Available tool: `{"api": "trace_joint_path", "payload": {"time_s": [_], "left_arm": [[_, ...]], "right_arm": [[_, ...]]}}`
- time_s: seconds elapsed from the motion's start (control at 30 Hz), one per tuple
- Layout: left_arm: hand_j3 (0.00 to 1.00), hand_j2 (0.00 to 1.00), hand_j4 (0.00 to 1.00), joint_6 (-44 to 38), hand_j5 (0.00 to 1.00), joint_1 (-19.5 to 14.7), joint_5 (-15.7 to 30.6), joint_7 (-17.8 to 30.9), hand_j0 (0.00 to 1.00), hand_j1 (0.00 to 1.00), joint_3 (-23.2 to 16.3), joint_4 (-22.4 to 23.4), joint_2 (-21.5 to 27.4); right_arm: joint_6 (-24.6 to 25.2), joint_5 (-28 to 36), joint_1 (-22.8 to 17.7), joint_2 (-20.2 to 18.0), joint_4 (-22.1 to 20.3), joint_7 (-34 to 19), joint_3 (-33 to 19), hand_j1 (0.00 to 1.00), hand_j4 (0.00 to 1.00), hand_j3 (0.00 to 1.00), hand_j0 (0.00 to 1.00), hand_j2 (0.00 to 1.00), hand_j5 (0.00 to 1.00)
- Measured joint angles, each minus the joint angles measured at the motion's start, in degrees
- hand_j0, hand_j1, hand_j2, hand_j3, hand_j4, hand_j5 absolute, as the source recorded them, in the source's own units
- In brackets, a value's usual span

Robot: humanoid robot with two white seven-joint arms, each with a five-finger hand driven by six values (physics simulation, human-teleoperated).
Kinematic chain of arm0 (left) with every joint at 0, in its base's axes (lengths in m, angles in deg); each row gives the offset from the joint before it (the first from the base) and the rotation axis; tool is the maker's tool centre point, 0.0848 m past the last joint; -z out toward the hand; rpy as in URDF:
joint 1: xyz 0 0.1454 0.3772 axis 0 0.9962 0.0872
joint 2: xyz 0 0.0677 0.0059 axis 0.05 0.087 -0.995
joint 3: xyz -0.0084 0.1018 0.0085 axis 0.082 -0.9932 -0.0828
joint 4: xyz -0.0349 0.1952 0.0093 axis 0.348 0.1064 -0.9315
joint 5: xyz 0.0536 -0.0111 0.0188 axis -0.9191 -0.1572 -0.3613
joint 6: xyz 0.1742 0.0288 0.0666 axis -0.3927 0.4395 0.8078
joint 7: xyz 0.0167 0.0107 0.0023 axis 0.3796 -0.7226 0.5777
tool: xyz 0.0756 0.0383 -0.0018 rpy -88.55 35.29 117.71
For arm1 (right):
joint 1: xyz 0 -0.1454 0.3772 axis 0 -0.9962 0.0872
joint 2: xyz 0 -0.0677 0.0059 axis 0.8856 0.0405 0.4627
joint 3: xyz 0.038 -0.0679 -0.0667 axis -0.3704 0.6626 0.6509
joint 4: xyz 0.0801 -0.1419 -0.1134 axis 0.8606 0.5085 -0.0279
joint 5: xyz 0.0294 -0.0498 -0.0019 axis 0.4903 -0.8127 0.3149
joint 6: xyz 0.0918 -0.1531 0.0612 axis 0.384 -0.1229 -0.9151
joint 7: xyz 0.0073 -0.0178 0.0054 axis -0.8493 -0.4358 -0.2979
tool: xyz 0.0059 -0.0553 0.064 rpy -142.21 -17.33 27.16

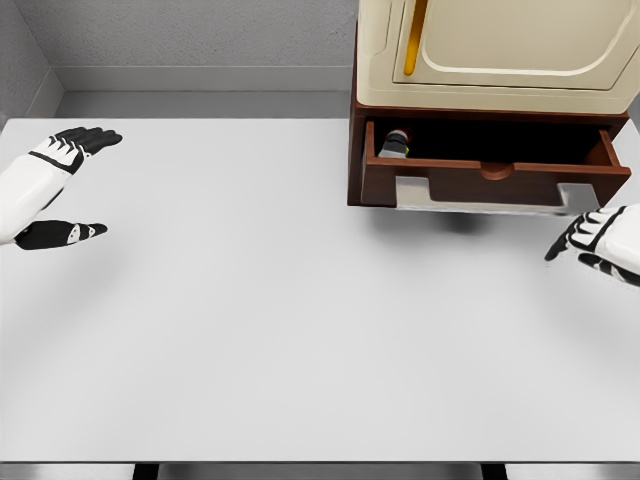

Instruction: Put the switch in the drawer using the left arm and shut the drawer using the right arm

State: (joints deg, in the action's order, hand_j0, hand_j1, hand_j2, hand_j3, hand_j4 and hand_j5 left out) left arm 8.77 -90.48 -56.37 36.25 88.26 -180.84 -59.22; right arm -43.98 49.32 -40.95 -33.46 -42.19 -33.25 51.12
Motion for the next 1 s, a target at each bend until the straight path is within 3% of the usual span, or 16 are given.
{"api": "trace_joint_path", "payload": {"time_s": [0.3,0.6,0.8,1.0], "left_arm": [[1.00,1.00,1.00,0.0,1.00,0.0,0.0,0.0,1.00,1.00,0.2,0.1,0.0],[1.00,1.00,1.00,0.0,1.00,0.1,0.0,0.0,1.00,1.00,0.4,0.2,0.0],[1.00,1.00,1.00,0.0,1.00,0.1,0.0,0.0,1.00,1.00,0.5,0.2,0.0],[1.00,1.00,1.00,0.0,1.00,0.5,0.5,0.0,1.00,1.00,0.6,0.3,0.0]], "right_arm": [[0.0,-0.2,0.5,0.5,0.0,0.0,0.2,0.63,0.63,0.63,0.63,0.63,0.63],[0.0,-0.5,5.7,3.7,0.0,0.0,2.6,0.63,0.63,0.63,0.63,0.63,0.63],[-0.1,4.2,5.7,4.7,0.1,0.5,4.5,0.63,0.63,0.63,0.63,0.63,0.63],[0.0,-1.1,5.8,5.7,0.0,0.1,5.9,0.63,0.63,0.63,0.63,0.63,0.63]]}}
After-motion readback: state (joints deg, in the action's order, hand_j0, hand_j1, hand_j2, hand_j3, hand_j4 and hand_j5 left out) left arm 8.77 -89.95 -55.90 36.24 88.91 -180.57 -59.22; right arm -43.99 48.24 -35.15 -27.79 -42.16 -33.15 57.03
